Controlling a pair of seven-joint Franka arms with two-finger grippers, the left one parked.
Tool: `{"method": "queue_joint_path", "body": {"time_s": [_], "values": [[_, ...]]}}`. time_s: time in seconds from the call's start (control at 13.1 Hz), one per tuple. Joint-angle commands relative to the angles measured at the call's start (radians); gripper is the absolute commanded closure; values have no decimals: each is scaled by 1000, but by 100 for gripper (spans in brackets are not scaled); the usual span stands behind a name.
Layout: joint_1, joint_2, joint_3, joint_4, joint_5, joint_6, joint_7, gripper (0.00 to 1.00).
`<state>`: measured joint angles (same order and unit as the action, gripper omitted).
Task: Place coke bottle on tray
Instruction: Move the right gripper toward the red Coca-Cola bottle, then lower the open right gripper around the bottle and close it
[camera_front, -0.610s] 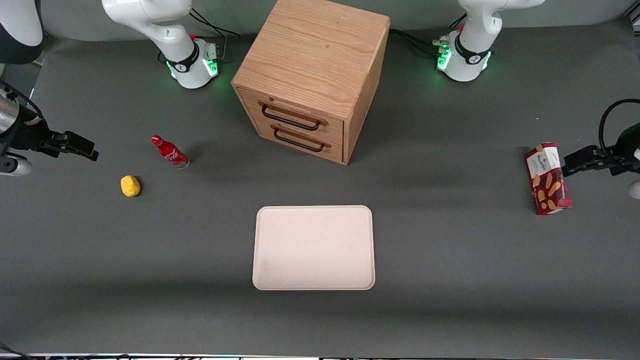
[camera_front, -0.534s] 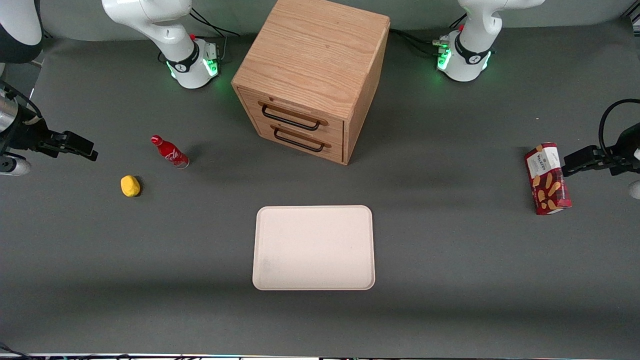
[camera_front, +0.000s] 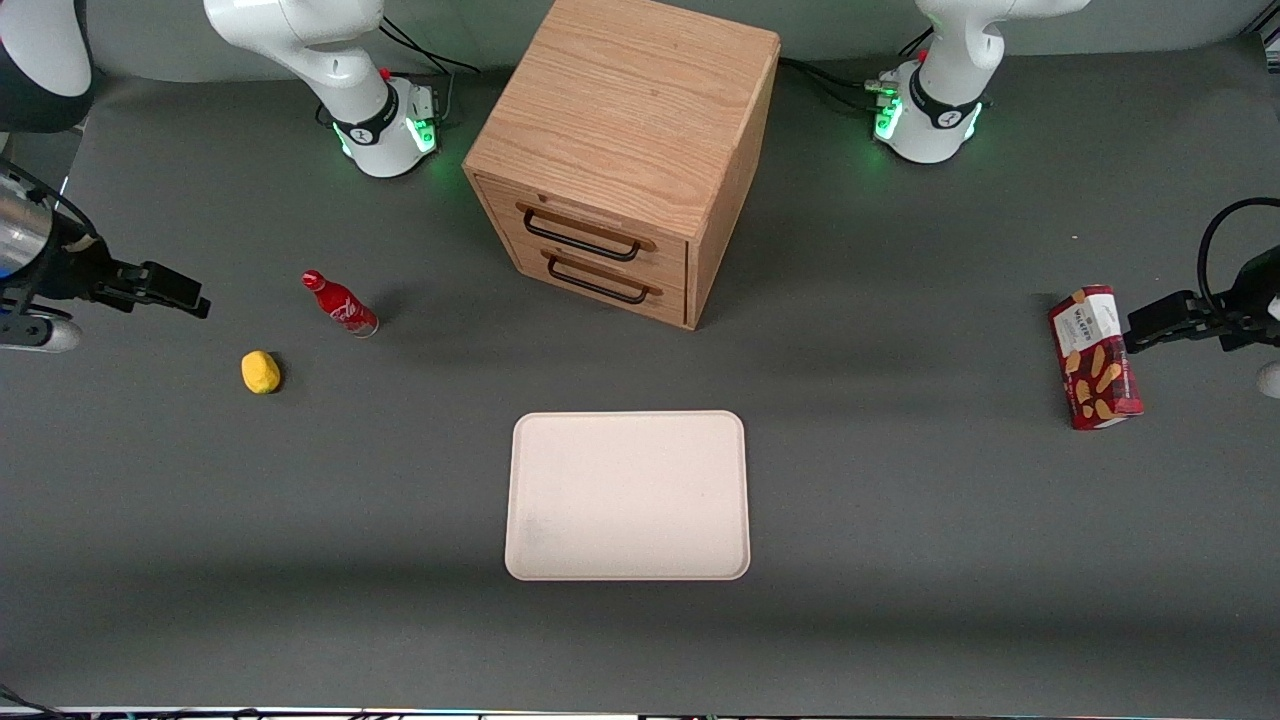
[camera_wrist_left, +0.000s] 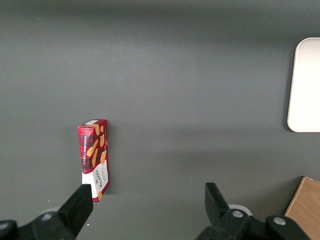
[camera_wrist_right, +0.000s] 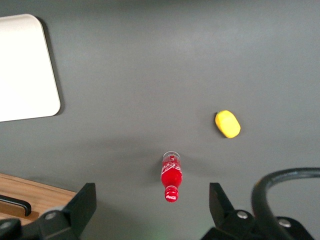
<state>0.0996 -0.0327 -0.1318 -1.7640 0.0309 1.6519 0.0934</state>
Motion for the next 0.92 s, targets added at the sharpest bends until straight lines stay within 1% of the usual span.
{"method": "queue_joint_path", "body": {"time_s": [0.0, 0.15, 0.38, 0.69, 0.84], "values": [[6, -107, -3, -188, 18, 75, -64, 0], [8, -148, -3, -302, 11, 109, -86, 0], [8, -240, -2, -546, -16, 286, -101, 0], [9, -239, 0, -736, -17, 512, -133, 0], [18, -230, 9, -802, -17, 595, -136, 0]]}}
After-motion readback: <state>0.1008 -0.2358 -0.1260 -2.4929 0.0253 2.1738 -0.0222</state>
